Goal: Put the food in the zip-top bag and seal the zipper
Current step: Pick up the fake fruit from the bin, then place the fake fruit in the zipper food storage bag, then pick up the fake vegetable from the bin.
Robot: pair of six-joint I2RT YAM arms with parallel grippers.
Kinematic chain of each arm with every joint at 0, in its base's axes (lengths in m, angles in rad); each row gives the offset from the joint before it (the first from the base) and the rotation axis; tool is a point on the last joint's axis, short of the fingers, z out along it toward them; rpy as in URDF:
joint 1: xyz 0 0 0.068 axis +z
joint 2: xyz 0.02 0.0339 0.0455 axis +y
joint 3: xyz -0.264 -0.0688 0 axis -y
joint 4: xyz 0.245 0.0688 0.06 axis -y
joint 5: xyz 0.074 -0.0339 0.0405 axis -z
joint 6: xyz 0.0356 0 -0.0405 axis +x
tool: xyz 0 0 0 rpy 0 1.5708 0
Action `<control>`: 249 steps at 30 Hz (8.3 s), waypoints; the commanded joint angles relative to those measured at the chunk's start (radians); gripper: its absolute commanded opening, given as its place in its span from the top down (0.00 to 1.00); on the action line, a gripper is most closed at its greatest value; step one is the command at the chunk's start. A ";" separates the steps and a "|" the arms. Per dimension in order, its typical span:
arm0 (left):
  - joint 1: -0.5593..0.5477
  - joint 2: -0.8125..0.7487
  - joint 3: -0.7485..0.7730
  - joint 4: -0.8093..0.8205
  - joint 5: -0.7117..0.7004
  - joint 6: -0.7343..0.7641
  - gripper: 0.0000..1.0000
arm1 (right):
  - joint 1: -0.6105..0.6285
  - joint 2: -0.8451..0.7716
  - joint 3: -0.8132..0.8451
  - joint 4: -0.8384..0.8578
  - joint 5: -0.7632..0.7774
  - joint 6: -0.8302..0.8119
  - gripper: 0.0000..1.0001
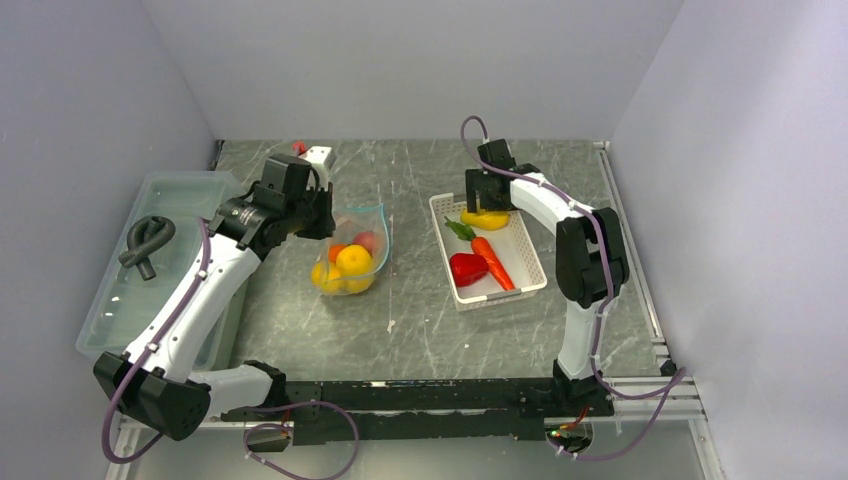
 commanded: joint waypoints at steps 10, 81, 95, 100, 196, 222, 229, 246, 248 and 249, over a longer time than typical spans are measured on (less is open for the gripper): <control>0.005 -0.024 -0.004 0.047 0.028 0.020 1.00 | 0.005 -0.027 -0.074 0.005 -0.067 0.013 0.09; 0.012 -0.036 -0.009 0.053 0.040 0.013 1.00 | 0.303 -0.611 -0.194 -0.067 -0.285 -0.060 0.78; 0.013 -0.050 -0.016 0.056 0.043 0.009 1.00 | 0.459 -0.630 -0.128 -0.086 -0.557 -0.034 0.75; 0.012 -0.050 -0.016 0.056 0.050 0.008 1.00 | 0.500 -0.566 -0.065 -0.101 -0.578 0.001 0.74; 0.019 -0.057 -0.030 0.068 0.076 0.007 1.00 | 0.558 -0.679 -0.128 -0.220 0.036 0.012 0.33; 0.025 -0.060 -0.035 0.067 0.067 0.013 1.00 | 0.309 -0.610 -0.434 -0.191 0.032 0.010 0.19; 0.028 -0.062 -0.036 0.068 0.067 0.014 1.00 | 0.306 -0.497 -0.414 -0.185 0.020 -0.020 0.18; 0.036 -0.059 -0.036 0.068 0.075 0.013 1.00 | 0.306 -0.332 -0.305 -0.145 -0.034 -0.065 0.08; 0.038 -0.060 -0.035 0.068 0.074 0.013 1.00 | 0.306 -0.309 -0.287 -0.140 -0.027 -0.075 0.05; 0.038 -0.060 -0.036 0.068 0.074 0.013 1.00 | 0.306 -0.296 -0.276 -0.141 -0.025 -0.079 0.04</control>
